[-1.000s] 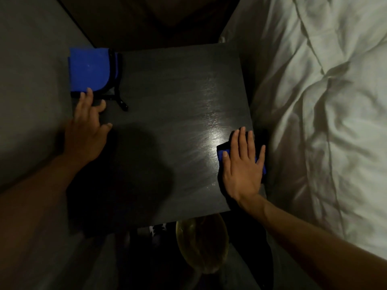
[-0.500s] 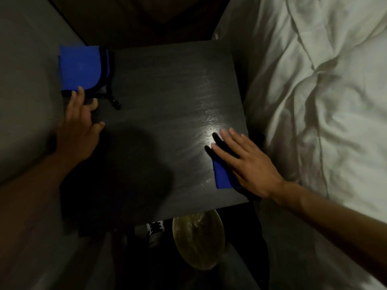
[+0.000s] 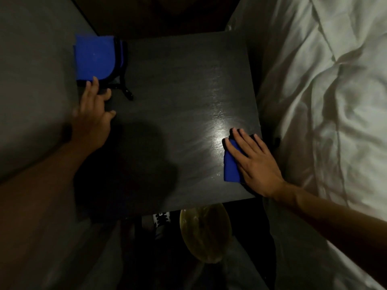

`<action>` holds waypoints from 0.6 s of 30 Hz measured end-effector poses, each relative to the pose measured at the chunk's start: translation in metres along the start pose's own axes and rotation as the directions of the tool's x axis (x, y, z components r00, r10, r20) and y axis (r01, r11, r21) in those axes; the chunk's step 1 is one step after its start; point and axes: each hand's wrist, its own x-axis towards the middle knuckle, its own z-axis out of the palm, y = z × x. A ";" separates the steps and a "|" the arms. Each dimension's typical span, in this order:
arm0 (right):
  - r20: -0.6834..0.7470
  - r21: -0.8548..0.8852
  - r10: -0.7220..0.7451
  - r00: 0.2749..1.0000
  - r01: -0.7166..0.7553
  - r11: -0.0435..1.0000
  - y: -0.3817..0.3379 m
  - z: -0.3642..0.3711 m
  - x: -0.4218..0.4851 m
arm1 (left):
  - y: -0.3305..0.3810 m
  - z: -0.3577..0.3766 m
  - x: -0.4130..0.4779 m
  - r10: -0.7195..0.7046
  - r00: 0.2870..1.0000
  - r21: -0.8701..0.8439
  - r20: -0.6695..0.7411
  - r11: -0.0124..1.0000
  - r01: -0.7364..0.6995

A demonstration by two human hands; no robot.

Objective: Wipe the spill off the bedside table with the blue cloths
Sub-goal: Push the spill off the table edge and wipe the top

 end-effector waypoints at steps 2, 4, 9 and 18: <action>-0.024 0.070 0.144 0.989 -0.142 0.987 -0.018 0.004 -0.004 | -0.001 -0.001 0.000 -0.011 1.000 -0.017 0.001 1.000 0.011; -0.030 0.125 0.289 0.957 -0.284 0.951 -0.036 0.009 -0.007 | 0.001 -0.002 -0.001 -0.022 1.000 -0.033 -0.003 0.999 0.022; 0.034 0.125 0.296 0.955 -0.298 0.946 -0.038 0.004 -0.011 | 0.001 -0.002 0.003 -0.031 0.999 0.025 0.043 0.999 0.030; 0.208 -0.219 -0.495 0.844 0.533 0.817 0.030 -0.023 0.016 | 0.008 -0.009 0.003 -0.088 0.994 0.042 0.068 0.995 0.085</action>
